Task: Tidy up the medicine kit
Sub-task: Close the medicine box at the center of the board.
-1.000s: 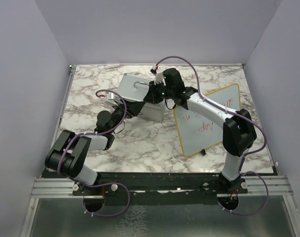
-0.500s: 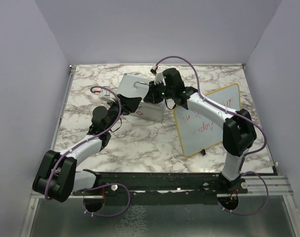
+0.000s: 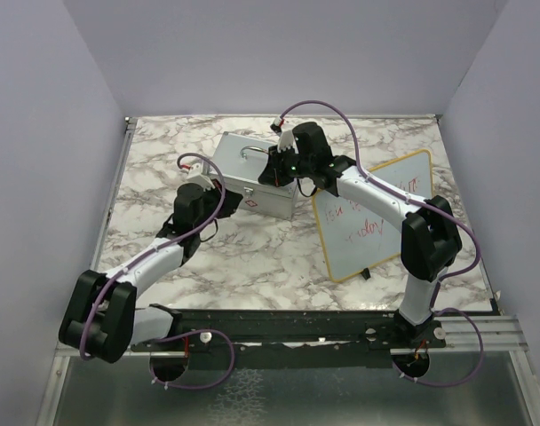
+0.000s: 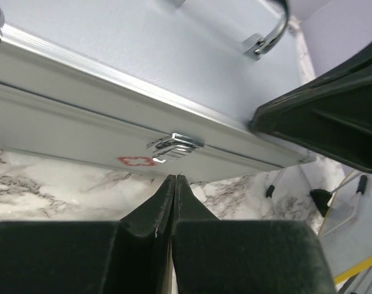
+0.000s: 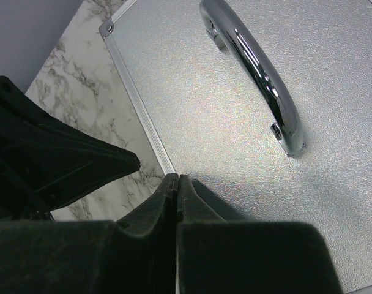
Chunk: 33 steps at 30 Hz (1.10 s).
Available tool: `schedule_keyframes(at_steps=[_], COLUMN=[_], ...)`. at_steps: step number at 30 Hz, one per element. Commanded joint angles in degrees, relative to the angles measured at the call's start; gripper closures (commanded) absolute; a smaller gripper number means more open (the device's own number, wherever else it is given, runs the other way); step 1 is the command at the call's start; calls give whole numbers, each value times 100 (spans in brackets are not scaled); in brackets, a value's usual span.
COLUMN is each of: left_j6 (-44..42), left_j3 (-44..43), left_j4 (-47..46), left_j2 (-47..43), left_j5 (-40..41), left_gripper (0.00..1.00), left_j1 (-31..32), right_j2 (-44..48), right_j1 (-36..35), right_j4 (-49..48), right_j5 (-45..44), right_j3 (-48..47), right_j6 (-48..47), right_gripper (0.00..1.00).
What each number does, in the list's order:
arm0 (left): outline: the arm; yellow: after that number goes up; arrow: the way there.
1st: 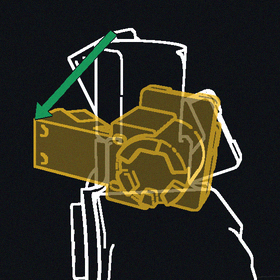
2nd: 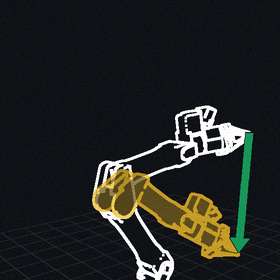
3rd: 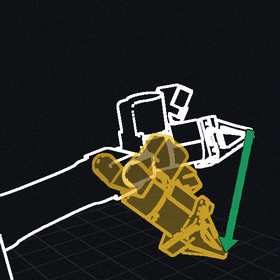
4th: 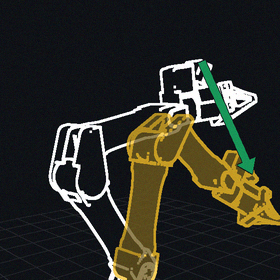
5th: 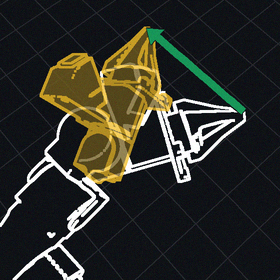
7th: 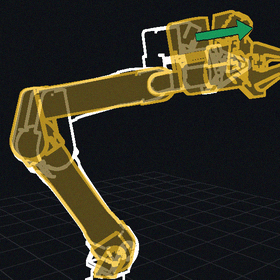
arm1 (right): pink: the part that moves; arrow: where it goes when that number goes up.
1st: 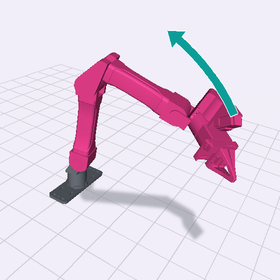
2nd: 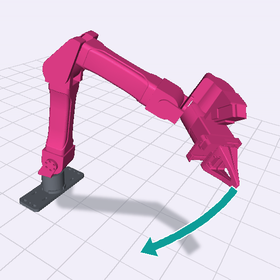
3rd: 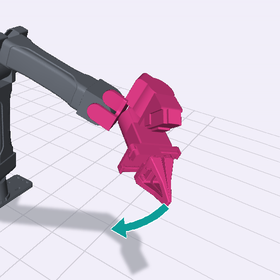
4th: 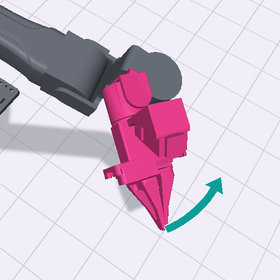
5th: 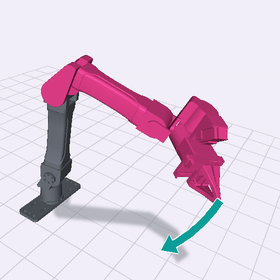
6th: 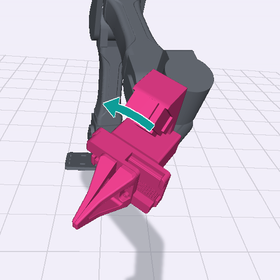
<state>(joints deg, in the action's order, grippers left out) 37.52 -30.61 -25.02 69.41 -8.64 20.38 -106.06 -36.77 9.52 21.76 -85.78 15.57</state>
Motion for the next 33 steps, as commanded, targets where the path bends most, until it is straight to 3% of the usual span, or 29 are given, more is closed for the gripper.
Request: schedule_keyframes(at_steps=[1,33], left_j6=[-227,-139], left_j3=[-270,-631], left_j4=[310,-253], left_j2=[322,868], left_j5=[-148,-419], left_gripper=[100,100], left_j1=[27,53], right_j2=[78,-62], right_j1=[-23,-23], right_j4=[151,77], right_j5=[-72,-7], right_j3=[-158,-149], right_j6=[-28,-24], right_gripper=[95,95])
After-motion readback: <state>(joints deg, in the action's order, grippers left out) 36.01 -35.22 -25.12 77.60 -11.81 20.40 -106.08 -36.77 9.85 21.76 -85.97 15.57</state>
